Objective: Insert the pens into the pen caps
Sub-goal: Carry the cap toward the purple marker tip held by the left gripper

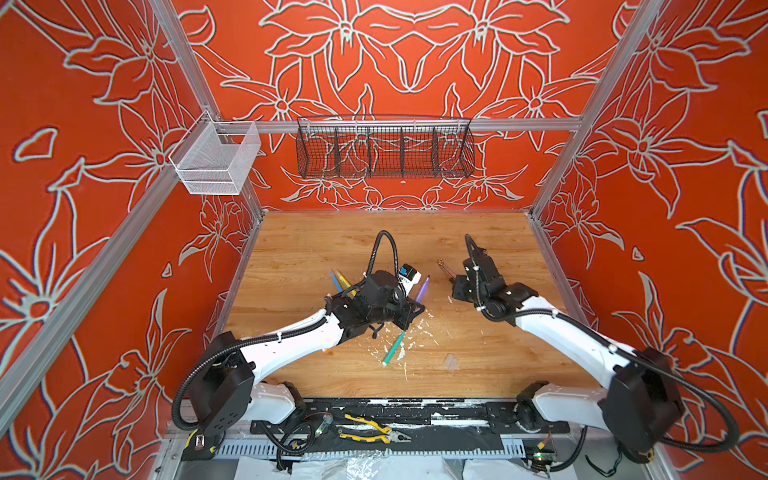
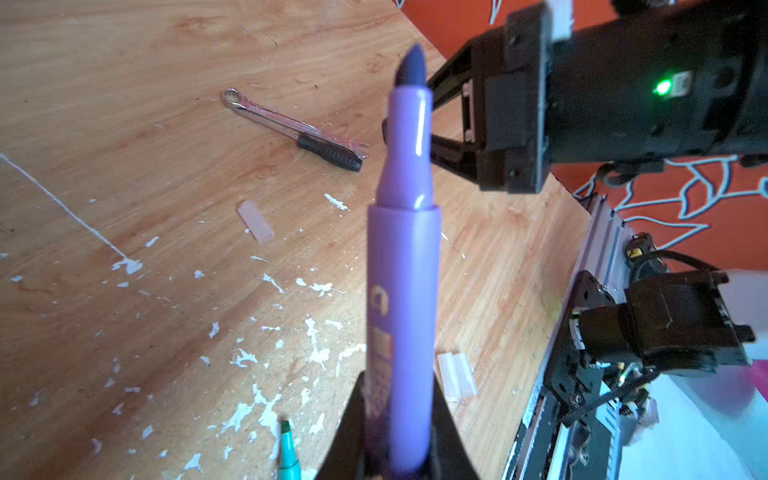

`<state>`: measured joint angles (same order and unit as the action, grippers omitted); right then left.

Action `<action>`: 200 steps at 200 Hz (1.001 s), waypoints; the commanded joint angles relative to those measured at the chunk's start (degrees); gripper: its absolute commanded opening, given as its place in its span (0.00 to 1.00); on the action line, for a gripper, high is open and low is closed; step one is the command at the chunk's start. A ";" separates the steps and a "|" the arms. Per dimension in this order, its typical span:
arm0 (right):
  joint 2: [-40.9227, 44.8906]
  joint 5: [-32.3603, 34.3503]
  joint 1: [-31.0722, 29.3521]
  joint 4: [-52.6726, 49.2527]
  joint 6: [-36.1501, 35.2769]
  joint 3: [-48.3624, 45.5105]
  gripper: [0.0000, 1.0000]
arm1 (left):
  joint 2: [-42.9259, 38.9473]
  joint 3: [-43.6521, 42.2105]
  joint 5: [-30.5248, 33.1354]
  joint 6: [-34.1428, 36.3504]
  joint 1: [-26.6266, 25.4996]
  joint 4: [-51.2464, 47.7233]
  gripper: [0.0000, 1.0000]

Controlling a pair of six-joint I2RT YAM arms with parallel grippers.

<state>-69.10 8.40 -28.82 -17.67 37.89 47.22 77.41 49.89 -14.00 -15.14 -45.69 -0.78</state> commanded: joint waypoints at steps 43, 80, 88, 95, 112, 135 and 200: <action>14.09 -8.78 0.34 20.04 1.35 -10.83 0.05 | -4.47 -3.49 -2.22 0.77 -0.02 4.42 0.00; 20.63 -4.46 0.37 21.72 6.90 -10.69 0.05 | -6.14 -6.81 -3.77 -1.31 1.39 8.96 0.00; 20.60 -5.38 0.38 21.65 7.82 -9.56 0.05 | -6.07 -6.99 -4.30 -1.25 1.46 9.36 0.00; 20.23 -6.39 0.38 21.59 8.86 -8.77 0.05 | -5.96 -7.00 -4.46 -1.22 1.48 9.54 0.00; 19.50 -10.16 0.36 27.40 10.02 -10.42 0.02 | -5.45 -7.89 -2.00 -3.50 1.55 10.95 0.00; 19.67 -13.84 0.51 35.27 9.88 -14.24 0.03 | -2.55 -10.53 -1.04 -13.51 3.82 20.28 0.00; 24.69 -13.50 0.75 36.99 8.15 -17.61 0.04 | 2.32 -4.58 -4.57 -4.69 2.02 13.91 0.00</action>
<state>-44.53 -3.68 -28.80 14.79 45.71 30.11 79.31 43.62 -16.82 -24.29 -42.11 14.63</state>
